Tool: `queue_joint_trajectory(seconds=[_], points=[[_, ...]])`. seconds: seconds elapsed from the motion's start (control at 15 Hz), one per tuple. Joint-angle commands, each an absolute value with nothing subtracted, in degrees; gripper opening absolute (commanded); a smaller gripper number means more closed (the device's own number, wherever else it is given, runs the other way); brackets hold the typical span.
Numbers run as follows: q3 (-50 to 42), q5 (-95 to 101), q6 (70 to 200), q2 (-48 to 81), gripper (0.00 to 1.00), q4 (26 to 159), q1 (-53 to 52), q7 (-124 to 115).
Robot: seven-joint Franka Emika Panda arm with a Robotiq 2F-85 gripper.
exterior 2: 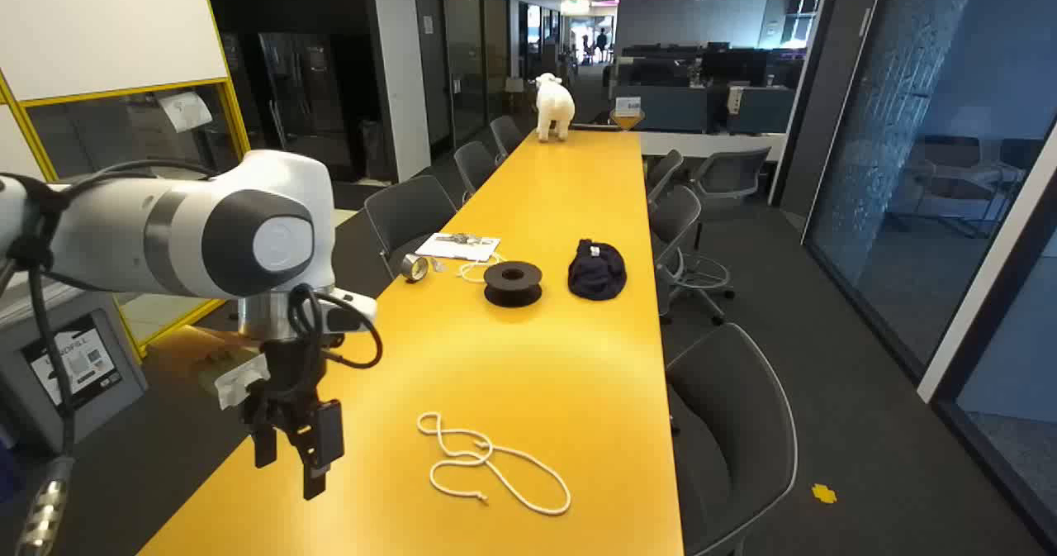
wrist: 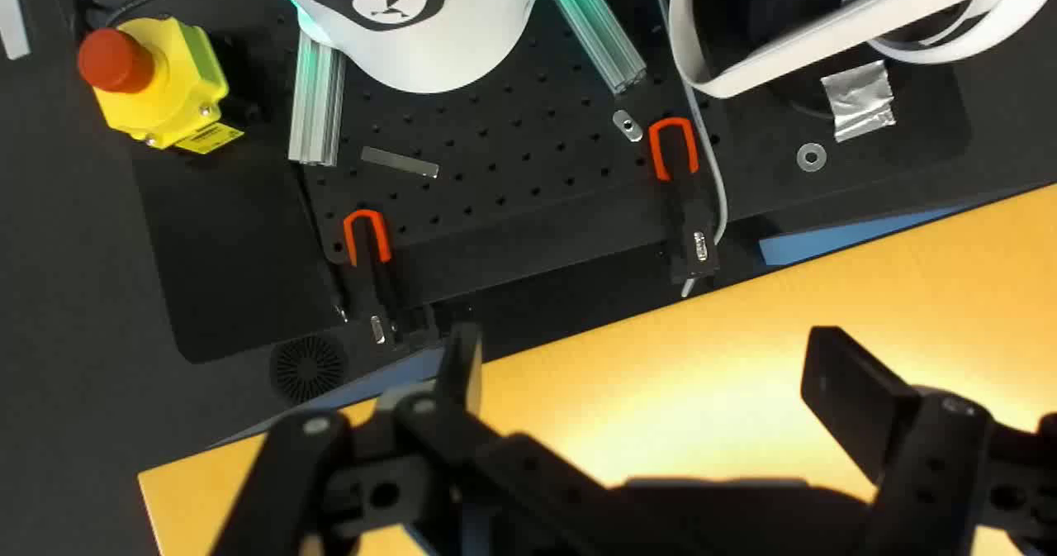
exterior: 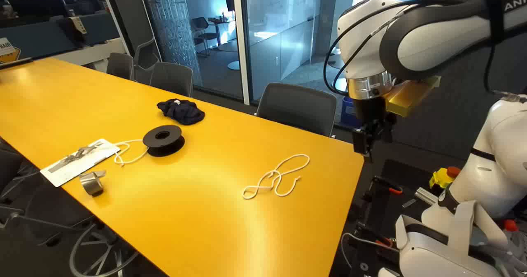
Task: Move the middle of the rope to the right
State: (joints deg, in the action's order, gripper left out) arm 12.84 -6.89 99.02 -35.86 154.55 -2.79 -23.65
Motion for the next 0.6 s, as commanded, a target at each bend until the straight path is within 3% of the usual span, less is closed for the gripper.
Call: queue_joint_trajectory(seconds=[0.0,0.53], points=[[12.5,-6.7,98.9,-35.9,1.0,154.4,-3.1,-23.8],[13.0,-4.7,102.3,-33.5,1.0,153.8,-3.7,-20.7]])
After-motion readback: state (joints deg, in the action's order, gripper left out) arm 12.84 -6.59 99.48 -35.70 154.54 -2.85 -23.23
